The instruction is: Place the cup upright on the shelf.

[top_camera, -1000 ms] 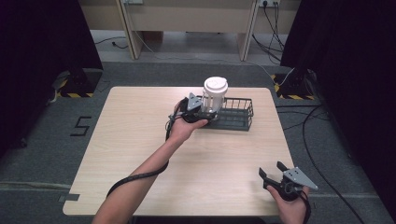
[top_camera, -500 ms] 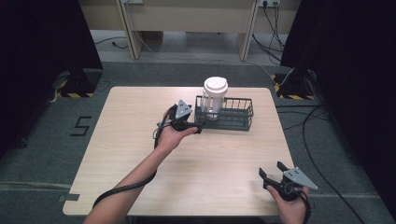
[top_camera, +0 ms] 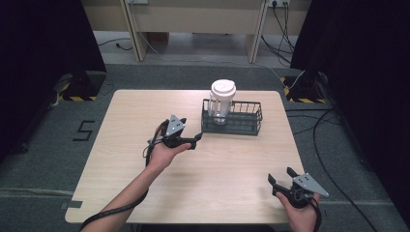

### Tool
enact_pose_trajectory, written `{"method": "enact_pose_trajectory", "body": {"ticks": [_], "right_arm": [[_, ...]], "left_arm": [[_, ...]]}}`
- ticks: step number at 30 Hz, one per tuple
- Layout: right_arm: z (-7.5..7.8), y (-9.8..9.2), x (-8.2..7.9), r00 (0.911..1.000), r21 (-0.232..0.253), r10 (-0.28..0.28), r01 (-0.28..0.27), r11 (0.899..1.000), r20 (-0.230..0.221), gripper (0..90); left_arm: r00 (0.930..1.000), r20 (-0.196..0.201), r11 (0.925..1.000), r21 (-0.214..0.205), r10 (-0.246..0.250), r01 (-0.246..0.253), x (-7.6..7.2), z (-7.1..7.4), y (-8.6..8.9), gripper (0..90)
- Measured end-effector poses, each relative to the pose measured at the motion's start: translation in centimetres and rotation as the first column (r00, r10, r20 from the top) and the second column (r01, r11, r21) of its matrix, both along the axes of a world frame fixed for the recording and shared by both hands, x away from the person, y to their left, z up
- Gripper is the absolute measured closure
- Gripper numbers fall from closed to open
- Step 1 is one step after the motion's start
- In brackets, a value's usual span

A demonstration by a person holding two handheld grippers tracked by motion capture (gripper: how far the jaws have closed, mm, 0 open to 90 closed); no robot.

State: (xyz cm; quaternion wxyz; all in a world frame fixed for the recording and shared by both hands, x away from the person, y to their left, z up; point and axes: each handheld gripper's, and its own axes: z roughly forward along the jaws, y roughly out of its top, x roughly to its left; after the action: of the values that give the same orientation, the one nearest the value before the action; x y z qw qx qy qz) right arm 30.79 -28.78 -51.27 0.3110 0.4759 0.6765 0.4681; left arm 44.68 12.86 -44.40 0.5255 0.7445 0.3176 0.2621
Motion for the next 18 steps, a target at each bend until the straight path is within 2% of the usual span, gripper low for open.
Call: {"method": "enact_pose_trajectory", "body": {"ticks": [7, 18], "right_arm": [[0.0, 0.0, 0.0, 1.0, 0.0, -0.002, 0.002, 1.0, -0.001, 20.9], [0.0, 0.1, -0.1, 1.0, 0.0, -0.003, 0.003, 1.0, 0.001, 20.9]], "left_arm": [[1.0, 0.002, 0.9999, -0.014, 0.009, -0.009, -1.1, -0.1, 1.6, 15.2], [0.9989, 0.005, 0.9988, -0.015, 0.046, -0.046, -3.2, -0.8, 4.9, 15.2]]}}
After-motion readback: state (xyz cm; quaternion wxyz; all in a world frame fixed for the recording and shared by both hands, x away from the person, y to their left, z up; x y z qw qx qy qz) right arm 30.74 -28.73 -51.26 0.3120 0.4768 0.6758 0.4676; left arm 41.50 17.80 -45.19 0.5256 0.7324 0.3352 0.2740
